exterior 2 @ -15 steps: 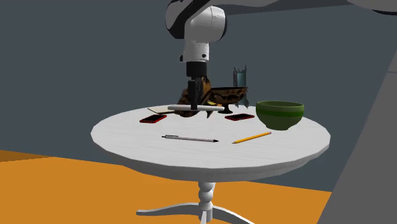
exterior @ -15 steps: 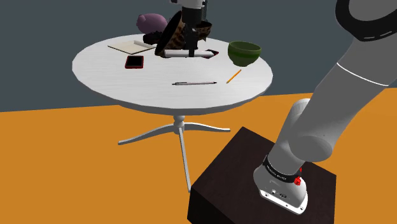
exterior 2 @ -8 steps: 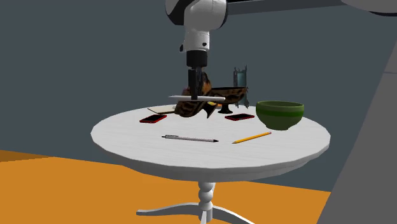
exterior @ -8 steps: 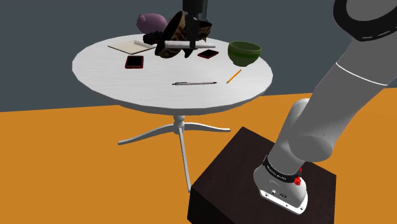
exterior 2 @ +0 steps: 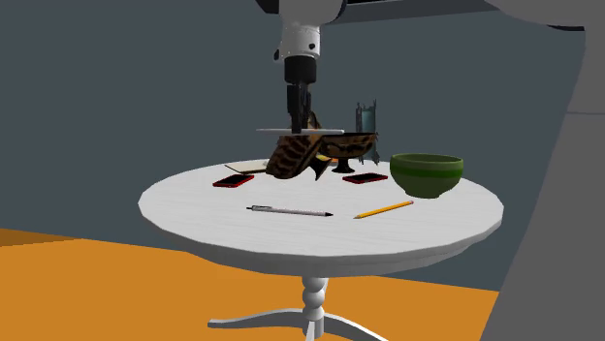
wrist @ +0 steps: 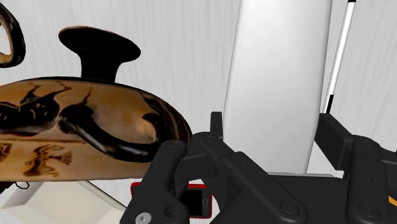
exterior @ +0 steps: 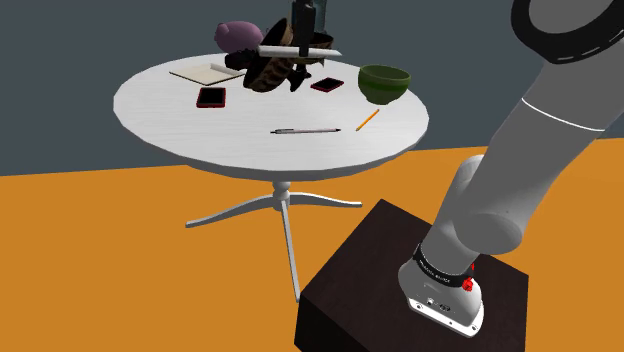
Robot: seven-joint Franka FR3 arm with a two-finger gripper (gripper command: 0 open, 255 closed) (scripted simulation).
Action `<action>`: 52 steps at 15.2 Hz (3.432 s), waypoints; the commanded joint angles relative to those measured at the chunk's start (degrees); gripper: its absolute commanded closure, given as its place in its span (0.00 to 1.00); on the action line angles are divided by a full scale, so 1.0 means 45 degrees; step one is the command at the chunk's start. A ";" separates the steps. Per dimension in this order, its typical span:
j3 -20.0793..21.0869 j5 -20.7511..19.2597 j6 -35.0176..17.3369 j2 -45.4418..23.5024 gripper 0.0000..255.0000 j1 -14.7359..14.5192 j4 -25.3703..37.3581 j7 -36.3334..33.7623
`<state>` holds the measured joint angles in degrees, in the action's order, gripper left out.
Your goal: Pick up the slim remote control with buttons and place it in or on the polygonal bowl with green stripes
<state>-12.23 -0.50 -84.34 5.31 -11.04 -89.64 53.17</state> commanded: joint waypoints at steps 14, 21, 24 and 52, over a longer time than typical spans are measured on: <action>-0.2152 -0.0685 0.0280 0.1292 1.00 0.1592 -0.0897 0.3756; -0.3586 -0.0823 0.0369 0.1018 1.00 0.2446 -0.0469 0.6069; -0.4272 -0.0740 0.0422 0.0646 1.00 0.2824 -0.0048 0.7146; -0.4591 -0.1057 -0.2001 0.1165 0.00 0.3125 -0.2897 0.7543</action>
<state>-32.89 -5.25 -93.34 10.55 3.03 -102.66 87.12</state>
